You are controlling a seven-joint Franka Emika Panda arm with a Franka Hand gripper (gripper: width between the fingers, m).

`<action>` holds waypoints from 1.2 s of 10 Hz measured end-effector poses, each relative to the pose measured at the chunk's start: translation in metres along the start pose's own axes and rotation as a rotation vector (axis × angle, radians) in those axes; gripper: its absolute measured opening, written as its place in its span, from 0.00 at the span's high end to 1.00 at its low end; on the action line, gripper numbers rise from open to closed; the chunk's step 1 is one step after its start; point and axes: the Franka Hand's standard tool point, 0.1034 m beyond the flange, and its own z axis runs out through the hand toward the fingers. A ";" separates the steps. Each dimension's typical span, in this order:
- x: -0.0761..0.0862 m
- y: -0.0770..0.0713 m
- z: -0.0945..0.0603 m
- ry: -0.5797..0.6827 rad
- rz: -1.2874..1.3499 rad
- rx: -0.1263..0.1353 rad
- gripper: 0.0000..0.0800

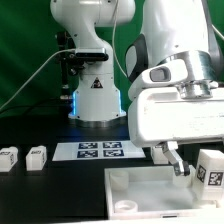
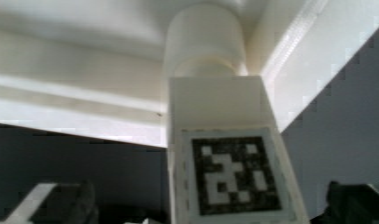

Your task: Assemble one leg

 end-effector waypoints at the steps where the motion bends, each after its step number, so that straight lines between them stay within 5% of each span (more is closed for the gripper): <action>1: 0.000 0.000 0.000 0.000 -0.004 0.000 0.19; 5: -0.001 -0.002 -0.003 -0.100 -0.011 0.011 0.19; 10: -0.005 -0.002 -0.015 -0.613 -0.009 0.049 0.19; 12: 0.000 -0.002 -0.014 -0.707 -0.009 0.054 0.19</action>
Offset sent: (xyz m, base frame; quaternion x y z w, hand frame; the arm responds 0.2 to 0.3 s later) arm 0.0000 0.0000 0.0000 0.0000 -0.0899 0.0000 0.9960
